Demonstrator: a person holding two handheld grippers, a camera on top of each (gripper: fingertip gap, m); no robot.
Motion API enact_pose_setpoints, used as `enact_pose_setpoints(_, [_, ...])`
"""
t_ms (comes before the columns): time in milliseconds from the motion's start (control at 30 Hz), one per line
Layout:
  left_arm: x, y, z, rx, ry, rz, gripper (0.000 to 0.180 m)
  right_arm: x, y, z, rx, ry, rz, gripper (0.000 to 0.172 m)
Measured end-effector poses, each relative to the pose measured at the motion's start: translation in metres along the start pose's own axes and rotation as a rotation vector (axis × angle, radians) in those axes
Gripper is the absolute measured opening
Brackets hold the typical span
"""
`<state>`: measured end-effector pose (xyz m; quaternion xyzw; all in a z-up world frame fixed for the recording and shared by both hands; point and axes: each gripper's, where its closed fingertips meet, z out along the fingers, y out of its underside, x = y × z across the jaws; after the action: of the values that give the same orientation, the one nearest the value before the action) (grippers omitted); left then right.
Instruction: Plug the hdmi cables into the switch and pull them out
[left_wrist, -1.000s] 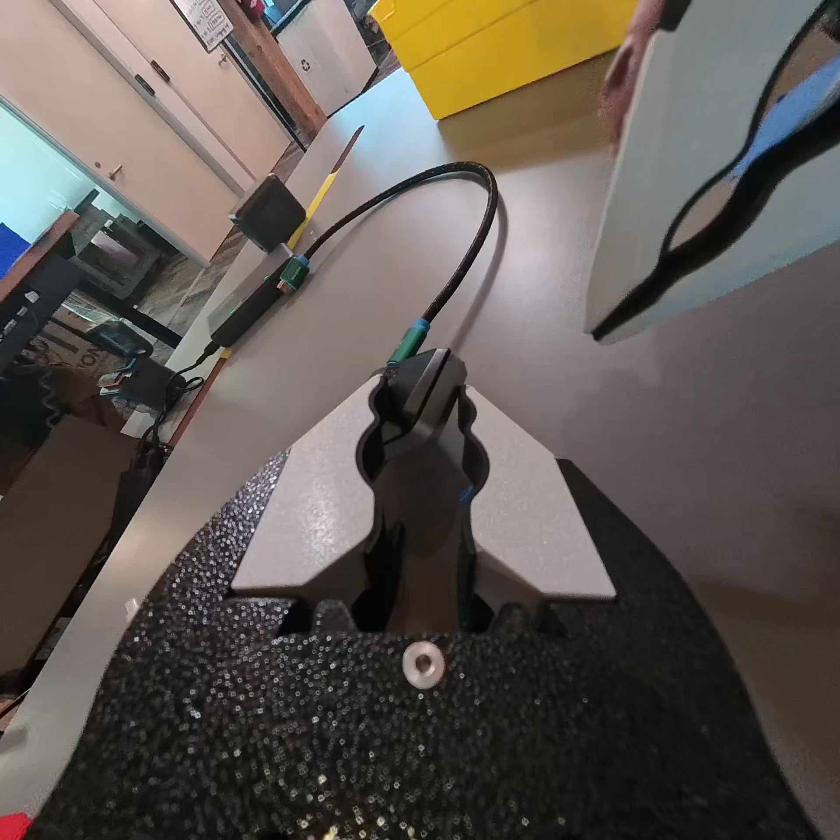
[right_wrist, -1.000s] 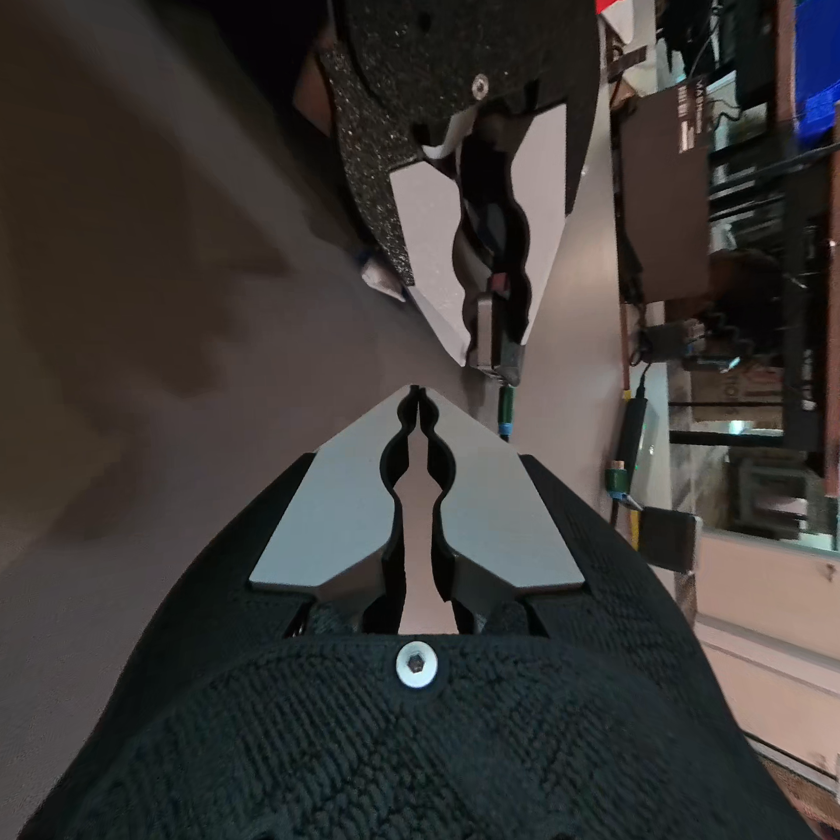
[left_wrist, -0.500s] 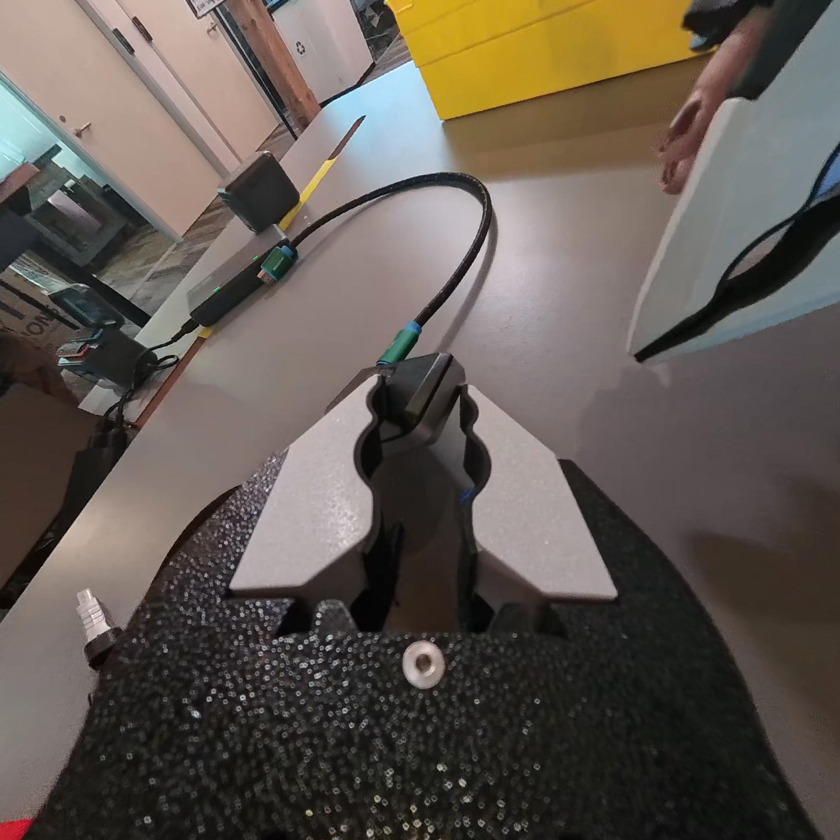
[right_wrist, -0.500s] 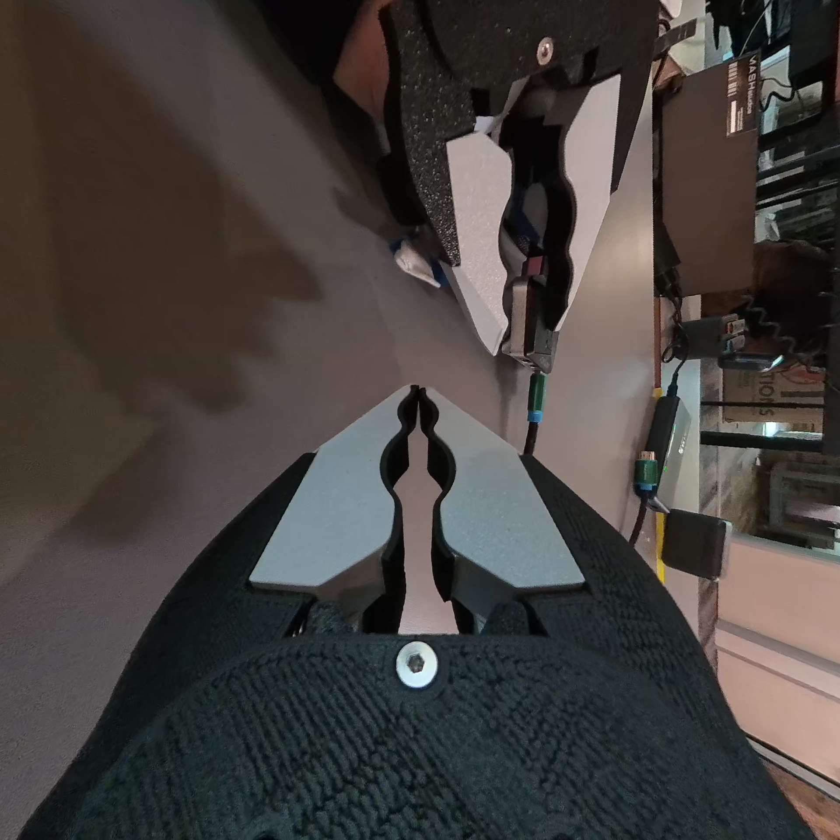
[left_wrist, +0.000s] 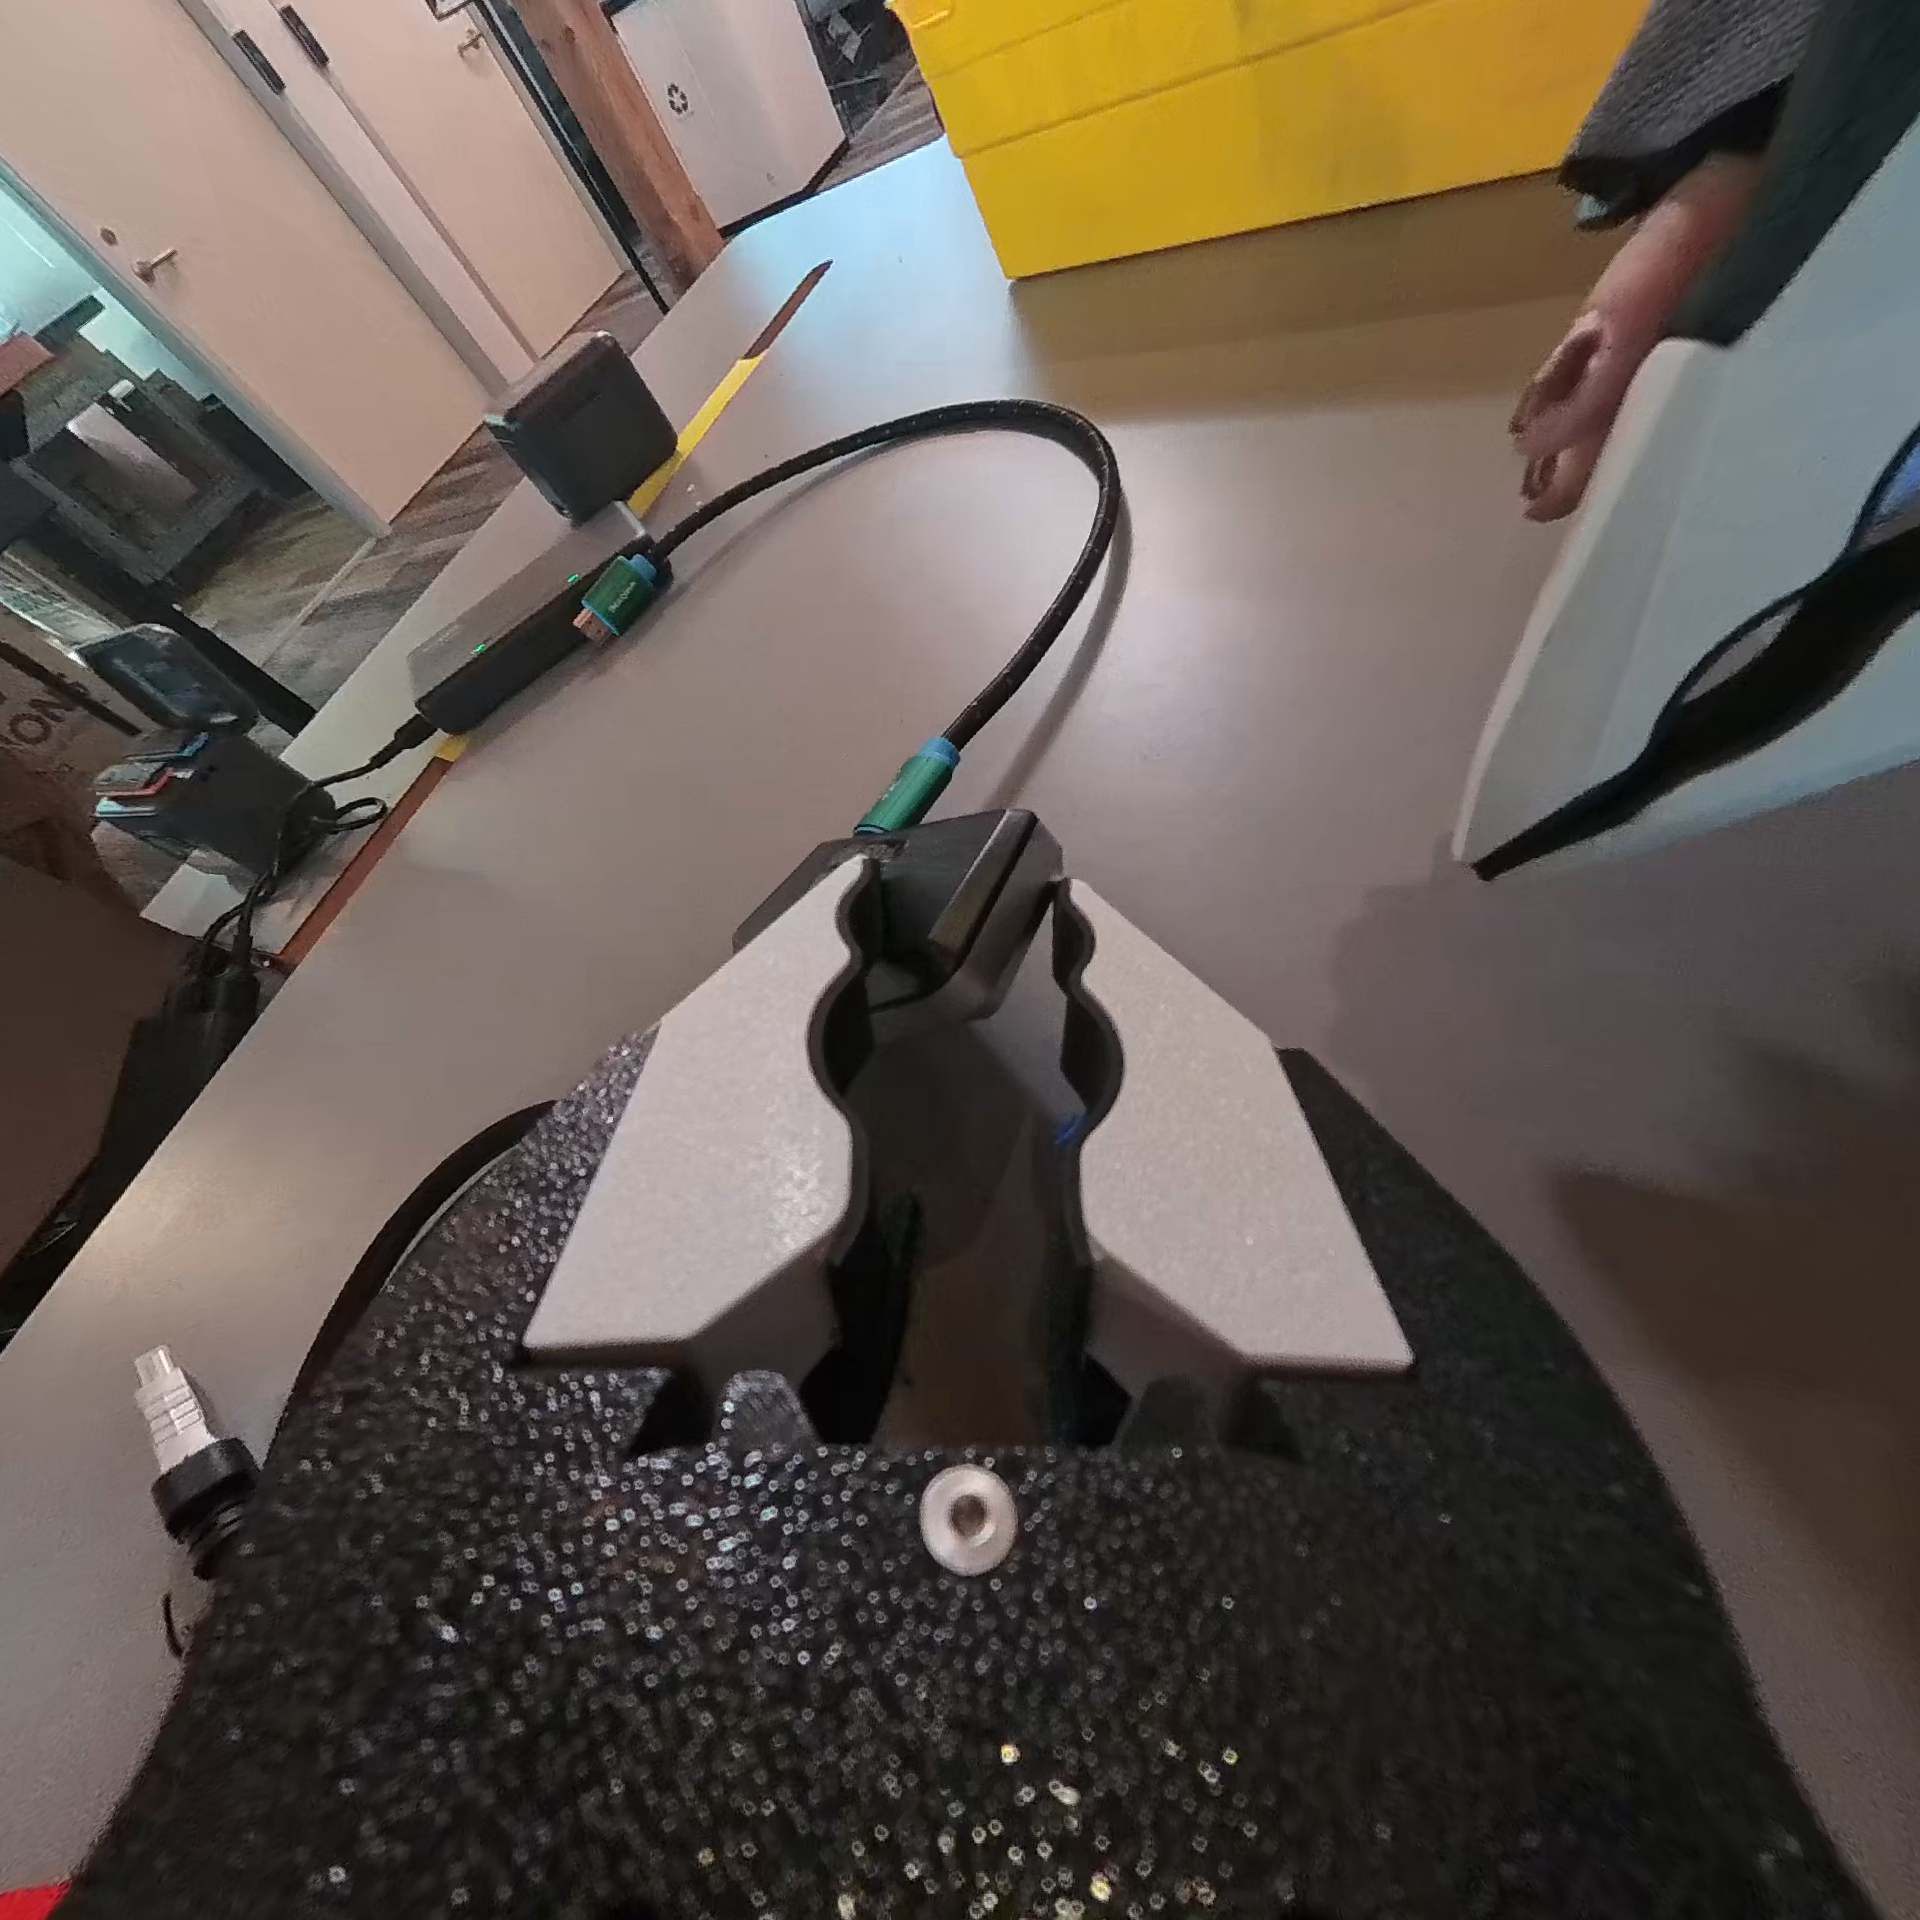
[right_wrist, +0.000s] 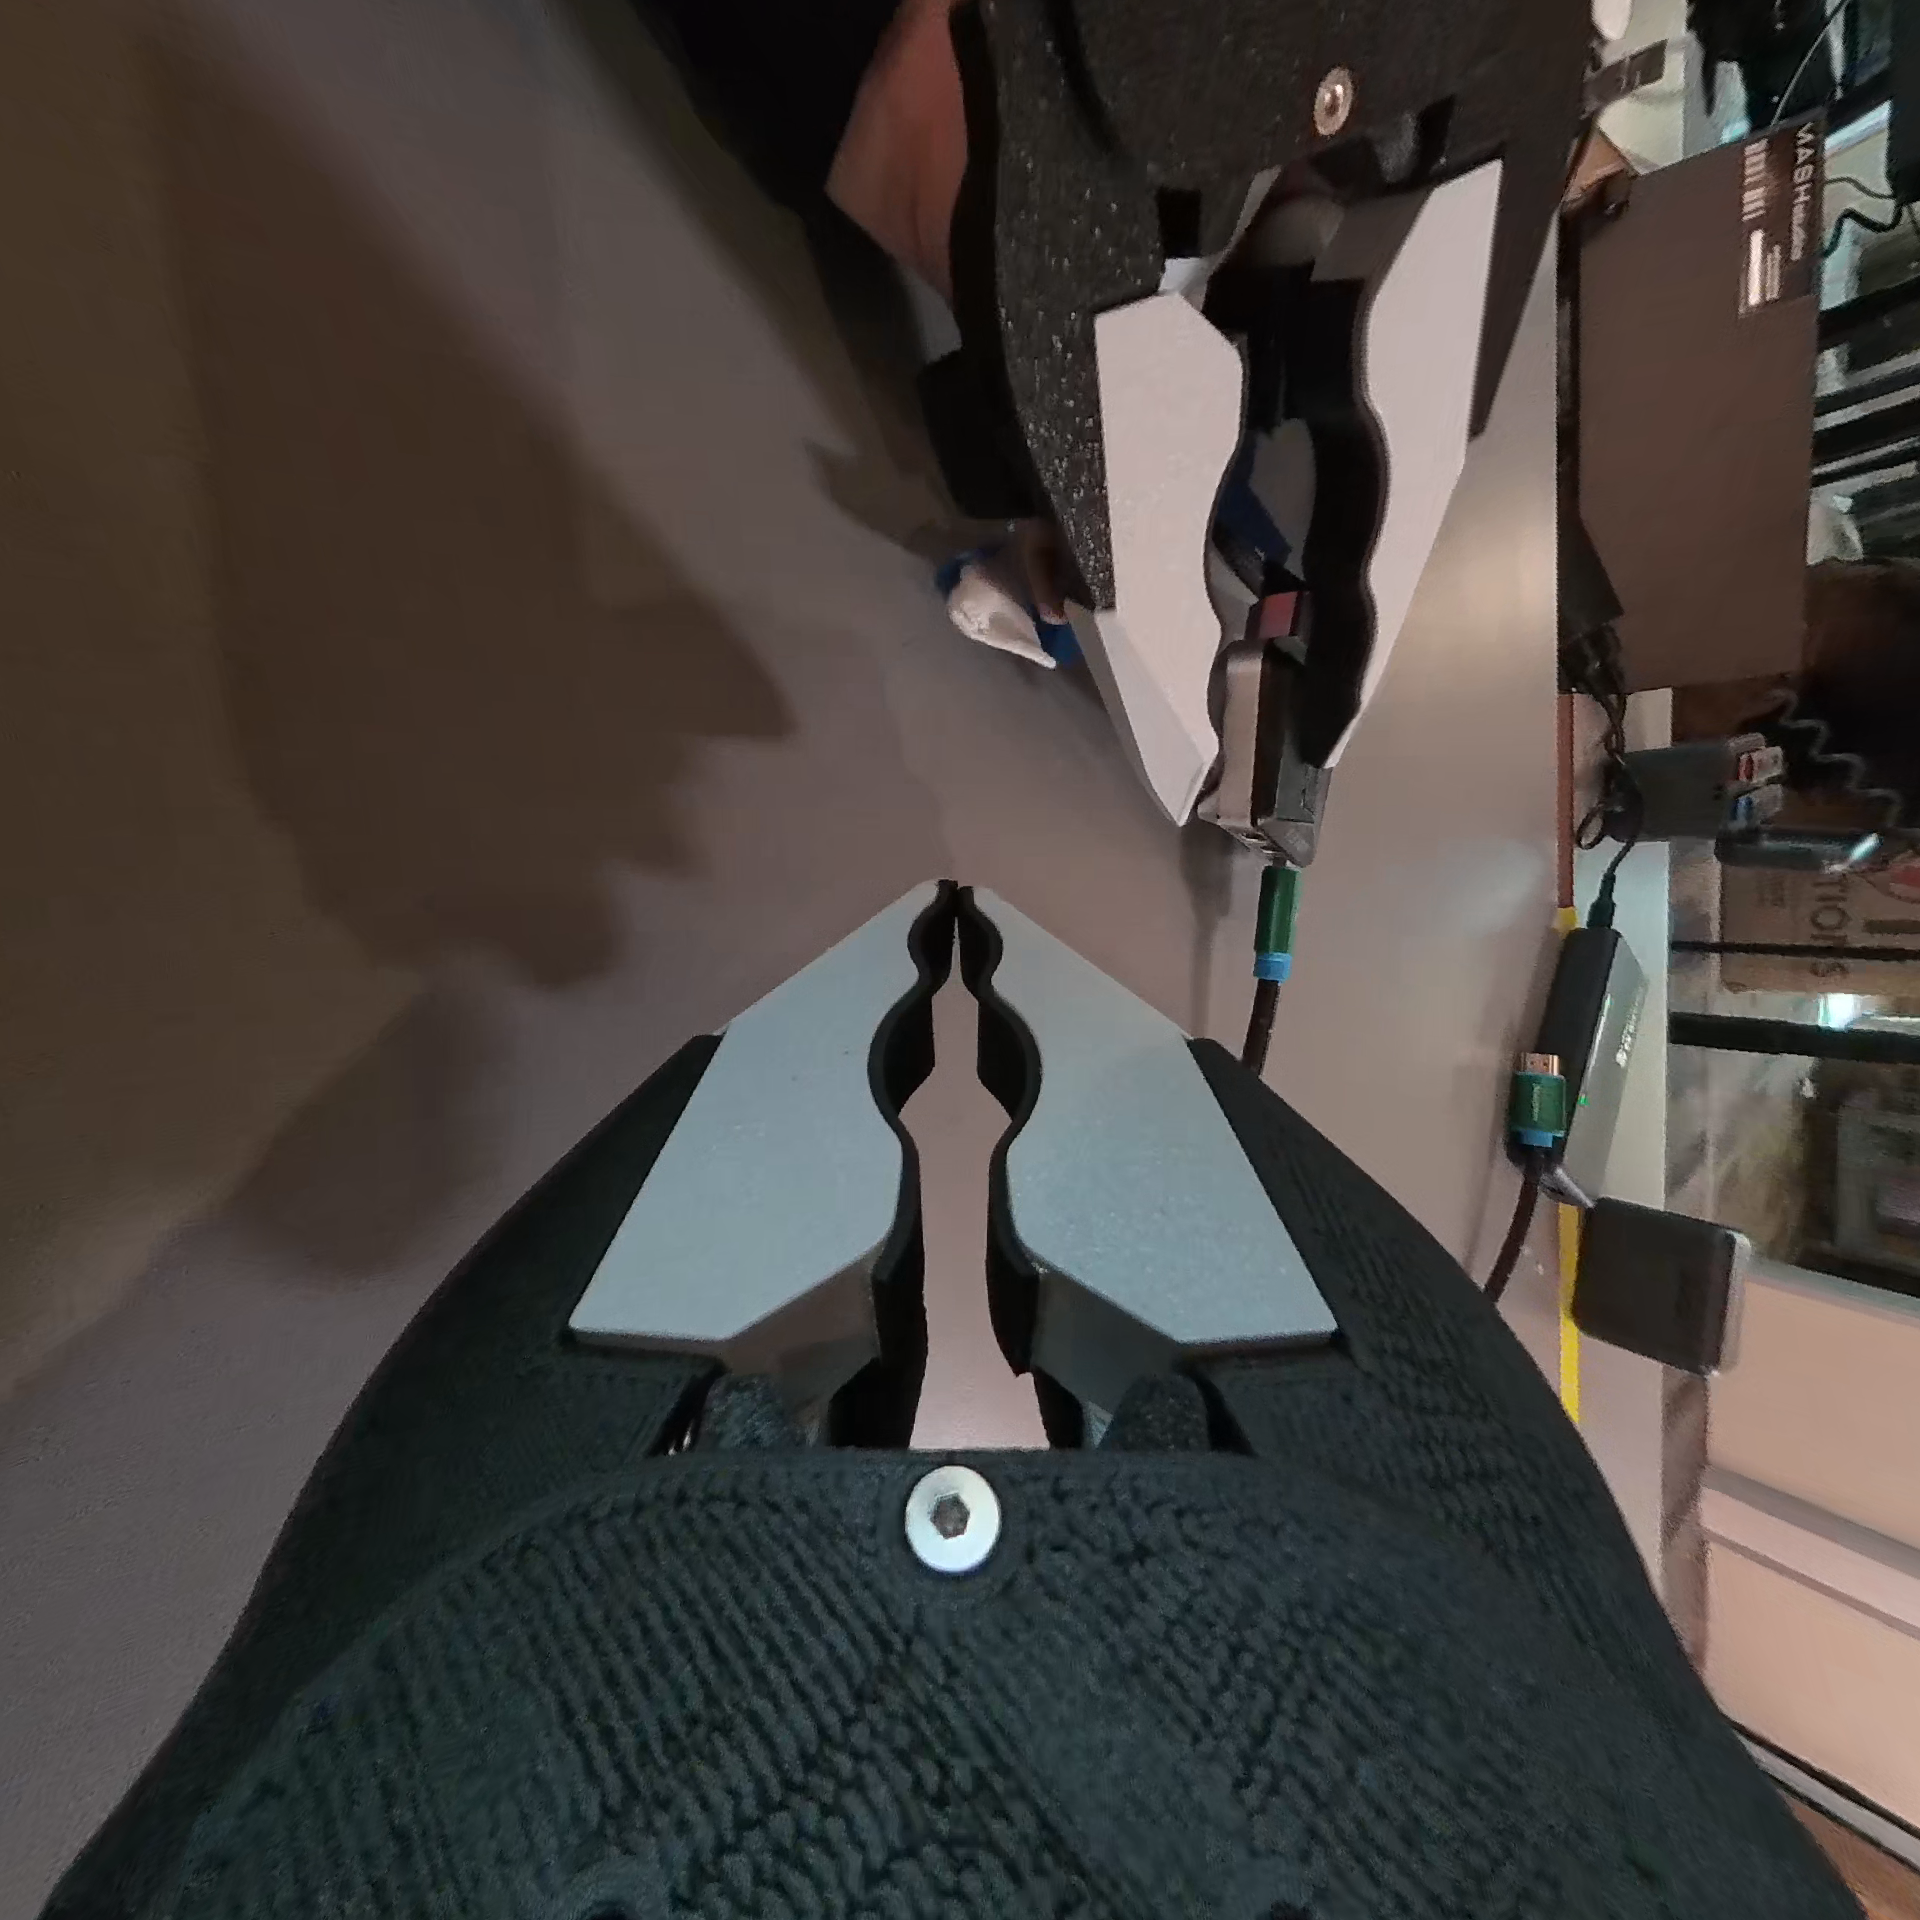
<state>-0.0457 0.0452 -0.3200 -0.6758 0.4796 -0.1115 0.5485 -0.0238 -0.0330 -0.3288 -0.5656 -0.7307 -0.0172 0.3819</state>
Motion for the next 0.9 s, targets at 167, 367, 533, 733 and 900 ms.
enact_pose_setpoints(167, [0.000, 0.000, 0.000, -0.003, 0.015, -0.024, 0.031, 0.004, 0.004, -0.001, -0.023, -0.011, 0.009, 0.000])
enact_pose_setpoints(367, [-0.003, -0.003, 0.001, 0.012, 0.055, -0.122, 0.032, -0.008, -0.005, -0.007, -0.011, -0.060, -0.062, 0.000])
enact_pose_setpoints(533, [0.002, -0.007, 0.003, 0.014, 0.202, -0.359, 0.000, -0.009, -0.005, -0.009, -0.035, -0.046, -0.095, 0.000])
enact_pose_setpoints(733, [-0.013, -0.008, 0.000, 0.056, 0.153, -0.434, 0.000, -0.009, -0.004, -0.007, -0.047, -0.048, -0.094, 0.000])
enact_pose_setpoints(900, [-0.012, -0.008, 0.000, 0.054, 0.138, -0.409, 0.000, -0.007, -0.003, -0.006, -0.052, -0.052, -0.084, 0.000])
